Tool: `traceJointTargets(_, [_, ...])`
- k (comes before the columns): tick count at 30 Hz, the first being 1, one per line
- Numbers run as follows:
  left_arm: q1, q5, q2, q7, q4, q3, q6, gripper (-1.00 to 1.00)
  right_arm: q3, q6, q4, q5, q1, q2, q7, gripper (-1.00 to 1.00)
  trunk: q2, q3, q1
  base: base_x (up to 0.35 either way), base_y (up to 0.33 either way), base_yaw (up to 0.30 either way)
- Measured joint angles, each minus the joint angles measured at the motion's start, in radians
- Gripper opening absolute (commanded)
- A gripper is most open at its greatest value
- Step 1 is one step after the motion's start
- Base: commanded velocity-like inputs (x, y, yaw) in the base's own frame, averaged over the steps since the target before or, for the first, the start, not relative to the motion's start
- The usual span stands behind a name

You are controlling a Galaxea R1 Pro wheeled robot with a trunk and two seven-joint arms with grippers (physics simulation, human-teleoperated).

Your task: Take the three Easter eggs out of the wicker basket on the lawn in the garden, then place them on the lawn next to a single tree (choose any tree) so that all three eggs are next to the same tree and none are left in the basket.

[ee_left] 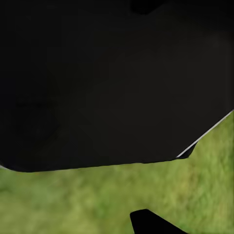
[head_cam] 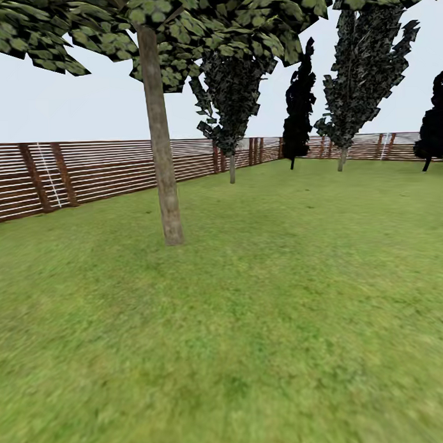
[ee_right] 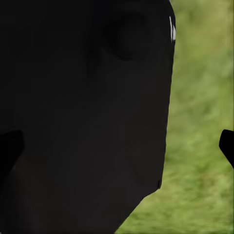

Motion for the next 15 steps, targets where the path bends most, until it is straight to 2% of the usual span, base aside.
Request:
traceJointTargets(2, [-0.003,0.011,-0.004,-0.005,-0.011,0.007,-0.011,1.00,0.009,-0.011,-0.011,0.006,-0.011,0.002,0.003,1.00,0.000,0.000,0.001,0.000,0.000,0.000])
traceJointTargets(6, [-0.003,0.008,0.001,-0.005,-0.034,0.006,-0.016,1.00,-0.002,-0.034,-0.034,-0.003,-0.035,0.000,0.002,1.00,0.000,0.000,0.001,0.000,0.000,0.000])
traceJointTargets(9, [-0.003,0.008,0.002,-0.005,-0.050,0.006,-0.015,1.00,-0.007,-0.050,-0.051,-0.011,-0.049,0.009,0.002,1.00,0.000,-0.002,0.001,0.000,0.000,-0.136])
traceJointTargets(10, [-0.003,0.008,0.002,-0.005,-0.081,0.006,-0.015,1.00,-0.008,-0.094,-0.051,-0.012,-0.049,0.008,0.002,1.00,0.000,-0.004,0.001,0.000,0.000,-0.165])
traceJointTargets(15, [-0.003,0.007,0.006,-0.003,-0.088,0.007,-0.015,1.00,-0.011,-0.097,-0.049,-0.012,-0.049,0.004,0.003,1.00,0.000,-0.010,0.001,0.000,0.000,-0.195])
